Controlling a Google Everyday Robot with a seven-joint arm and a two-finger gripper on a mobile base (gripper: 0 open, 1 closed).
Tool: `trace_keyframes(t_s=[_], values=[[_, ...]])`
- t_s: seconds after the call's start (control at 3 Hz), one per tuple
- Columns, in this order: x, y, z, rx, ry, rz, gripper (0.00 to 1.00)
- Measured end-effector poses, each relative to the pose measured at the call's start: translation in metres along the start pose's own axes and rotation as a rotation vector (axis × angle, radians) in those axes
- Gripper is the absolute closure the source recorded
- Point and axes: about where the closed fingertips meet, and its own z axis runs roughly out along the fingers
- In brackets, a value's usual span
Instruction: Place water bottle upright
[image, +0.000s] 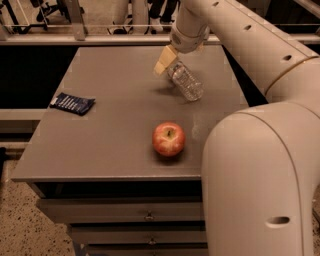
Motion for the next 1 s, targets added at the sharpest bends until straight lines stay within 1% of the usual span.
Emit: trace_keyframes(t_s=[0.33, 0.67, 1.0], values=[[-0.0055, 0.0074, 0.0152, 0.036, 0.069, 0.059, 0.0], [-0.0015, 0.0092, 0.0225, 0.055, 0.123, 0.095, 0.2], [0.0012, 0.0076, 0.0236, 0.077, 0.15, 0.12, 0.51]])
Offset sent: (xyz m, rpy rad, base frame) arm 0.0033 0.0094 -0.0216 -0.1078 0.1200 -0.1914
